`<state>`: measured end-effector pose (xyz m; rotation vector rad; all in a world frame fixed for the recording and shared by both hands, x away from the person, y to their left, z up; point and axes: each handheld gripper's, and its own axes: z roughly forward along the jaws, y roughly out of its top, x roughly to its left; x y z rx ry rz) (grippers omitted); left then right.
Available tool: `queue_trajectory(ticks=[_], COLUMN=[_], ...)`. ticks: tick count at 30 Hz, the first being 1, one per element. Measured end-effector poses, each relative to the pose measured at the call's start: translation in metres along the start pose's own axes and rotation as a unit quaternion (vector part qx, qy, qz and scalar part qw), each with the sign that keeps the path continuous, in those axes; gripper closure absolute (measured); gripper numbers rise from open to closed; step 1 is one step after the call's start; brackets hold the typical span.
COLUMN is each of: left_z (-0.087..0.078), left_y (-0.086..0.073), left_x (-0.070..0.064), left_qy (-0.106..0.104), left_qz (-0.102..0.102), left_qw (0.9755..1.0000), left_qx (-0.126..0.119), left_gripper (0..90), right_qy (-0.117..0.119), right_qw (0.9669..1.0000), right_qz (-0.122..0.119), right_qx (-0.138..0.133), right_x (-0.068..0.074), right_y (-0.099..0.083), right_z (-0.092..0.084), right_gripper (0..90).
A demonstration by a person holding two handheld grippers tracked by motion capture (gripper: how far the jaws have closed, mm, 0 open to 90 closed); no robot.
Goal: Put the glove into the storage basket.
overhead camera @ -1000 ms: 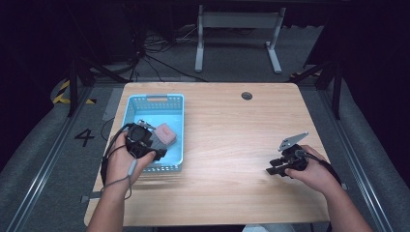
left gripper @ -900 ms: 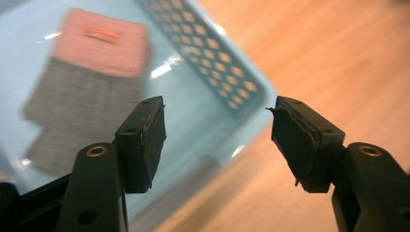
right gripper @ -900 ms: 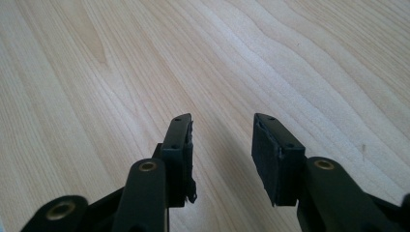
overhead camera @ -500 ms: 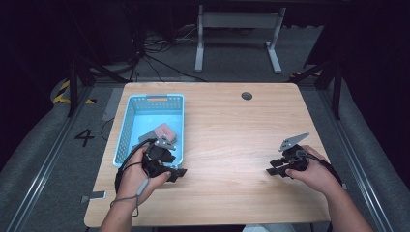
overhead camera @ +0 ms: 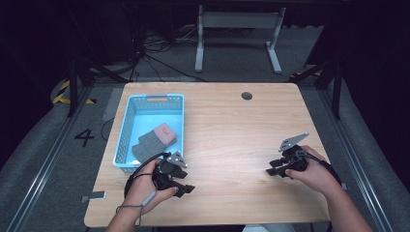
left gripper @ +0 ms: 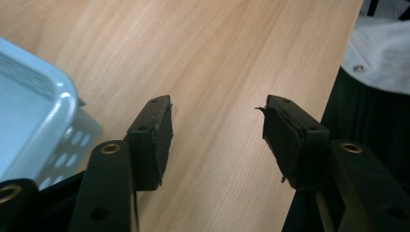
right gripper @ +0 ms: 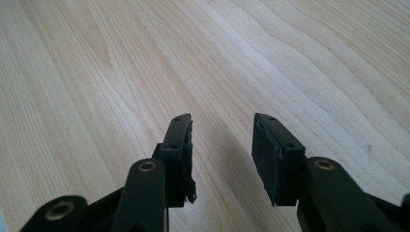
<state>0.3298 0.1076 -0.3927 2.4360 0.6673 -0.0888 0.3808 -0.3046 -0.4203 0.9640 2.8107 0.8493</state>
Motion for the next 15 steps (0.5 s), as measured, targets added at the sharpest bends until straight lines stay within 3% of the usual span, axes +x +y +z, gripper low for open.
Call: queue_trajectory(ticks=[5, 8, 15], left_z=[0.0039, 0.005, 0.0031], left_y=[-0.0028, -0.0051, -0.0067], left_x=[0.002, 0.0029, 0.0022], left_qy=[0.007, -0.001, 0.01], left_qz=[-0.016, -0.028, -0.026], left_qw=[0.9993, 0.9983, 0.9989], left_qx=[0.032, 0.051, 0.038], left_gripper=[51.5, 52.0, 48.1], right_qy=[0.004, 0.006, 0.005], right_qw=[1.0, 1.0, 1.0], right_qz=[0.001, -0.002, -0.003], right_qx=[0.005, 0.007, 0.006], right_x=[-0.0002, -0.0003, -0.0001], right_y=[-0.0004, 0.0002, 0.0026], right_z=[0.0036, 0.005, 0.0053], right_gripper=[60.0, 60.0, 59.8])
